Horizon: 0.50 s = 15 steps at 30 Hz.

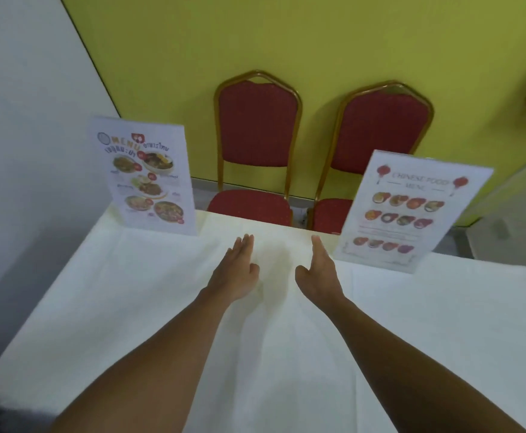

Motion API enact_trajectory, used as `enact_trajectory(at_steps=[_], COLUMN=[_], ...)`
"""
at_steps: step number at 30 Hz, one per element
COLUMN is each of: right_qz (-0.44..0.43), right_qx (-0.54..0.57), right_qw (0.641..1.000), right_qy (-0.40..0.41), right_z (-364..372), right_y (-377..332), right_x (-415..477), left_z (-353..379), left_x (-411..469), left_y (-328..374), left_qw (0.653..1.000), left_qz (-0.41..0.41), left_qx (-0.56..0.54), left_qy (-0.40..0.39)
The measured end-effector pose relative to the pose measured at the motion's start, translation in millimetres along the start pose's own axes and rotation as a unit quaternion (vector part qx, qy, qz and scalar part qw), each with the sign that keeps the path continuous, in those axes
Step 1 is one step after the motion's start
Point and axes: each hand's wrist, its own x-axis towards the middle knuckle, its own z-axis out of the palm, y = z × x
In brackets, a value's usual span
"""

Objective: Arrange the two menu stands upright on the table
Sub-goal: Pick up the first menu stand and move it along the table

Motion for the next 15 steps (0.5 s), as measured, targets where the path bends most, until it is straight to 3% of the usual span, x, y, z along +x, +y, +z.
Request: enact_trajectory(at_steps=[5, 15], right_qz=[-0.008, 0.024], right_qx=[0.038, 0.108], right_qw=[0.997, 0.981], right_qy=[0.073, 0.162], right_z=[-68, -156], right_y=[49, 124], right_x=[-24, -22], left_z=[36, 79], left_x=[0, 18], left_y=[78, 169], left_qw=[0.998, 0.991], left_qz=[0.041, 0.018], left_qx=[-0.036, -0.13], left_qy=[-0.028, -0.034])
